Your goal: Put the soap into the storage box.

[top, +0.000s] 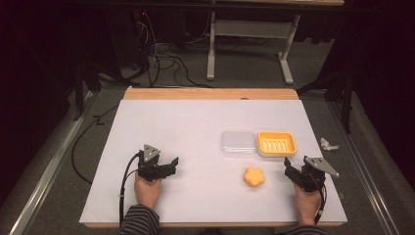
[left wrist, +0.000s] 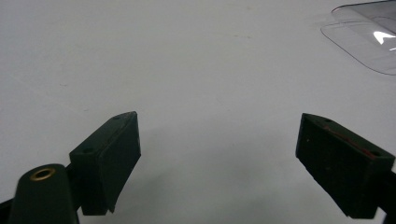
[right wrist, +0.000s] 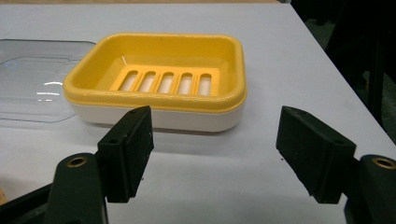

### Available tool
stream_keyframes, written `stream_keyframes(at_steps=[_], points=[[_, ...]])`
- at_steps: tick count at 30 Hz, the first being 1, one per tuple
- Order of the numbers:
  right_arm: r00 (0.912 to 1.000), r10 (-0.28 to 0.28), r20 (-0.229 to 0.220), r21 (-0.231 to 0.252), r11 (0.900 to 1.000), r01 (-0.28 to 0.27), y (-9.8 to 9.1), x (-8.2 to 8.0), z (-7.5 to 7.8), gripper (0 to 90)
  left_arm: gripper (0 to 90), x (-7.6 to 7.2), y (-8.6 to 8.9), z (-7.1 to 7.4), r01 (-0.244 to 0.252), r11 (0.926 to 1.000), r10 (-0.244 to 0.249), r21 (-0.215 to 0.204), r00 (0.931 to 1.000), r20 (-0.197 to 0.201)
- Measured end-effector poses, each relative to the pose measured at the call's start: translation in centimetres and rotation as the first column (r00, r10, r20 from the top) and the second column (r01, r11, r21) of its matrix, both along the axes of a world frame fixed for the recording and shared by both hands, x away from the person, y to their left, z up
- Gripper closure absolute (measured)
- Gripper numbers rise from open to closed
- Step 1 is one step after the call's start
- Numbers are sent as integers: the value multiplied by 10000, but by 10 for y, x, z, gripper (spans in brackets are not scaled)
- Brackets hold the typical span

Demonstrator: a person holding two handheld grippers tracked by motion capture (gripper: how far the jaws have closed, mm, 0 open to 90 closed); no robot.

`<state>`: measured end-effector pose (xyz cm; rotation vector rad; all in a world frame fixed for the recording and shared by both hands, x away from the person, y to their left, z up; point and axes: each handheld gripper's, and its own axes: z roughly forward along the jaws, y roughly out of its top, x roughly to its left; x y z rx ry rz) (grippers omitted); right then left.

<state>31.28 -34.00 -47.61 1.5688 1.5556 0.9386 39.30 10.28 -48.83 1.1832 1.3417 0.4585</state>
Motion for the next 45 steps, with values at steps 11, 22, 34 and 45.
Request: stream_keyframes(at_steps=[11,22,34,45], points=[[9999,46,-152,-132,9999,-48,2,1,0,325,149,1,0,0,-15,10000,14,-96,10000,-42],[9970,546,-545,-541,9969,-576,7,4,0,235,152,0,1,0,82,9999,-83,-86,9999,-76],[9924,1087,-577,-312,9934,-1106,5,3,4,309,154,0,1,1,86,9999,-87,-125,9999,-79],[9885,1488,-255,17,9889,-1488,4,-10,10,321,155,1,2,0,5,9998,-7,-189,9999,-102]])
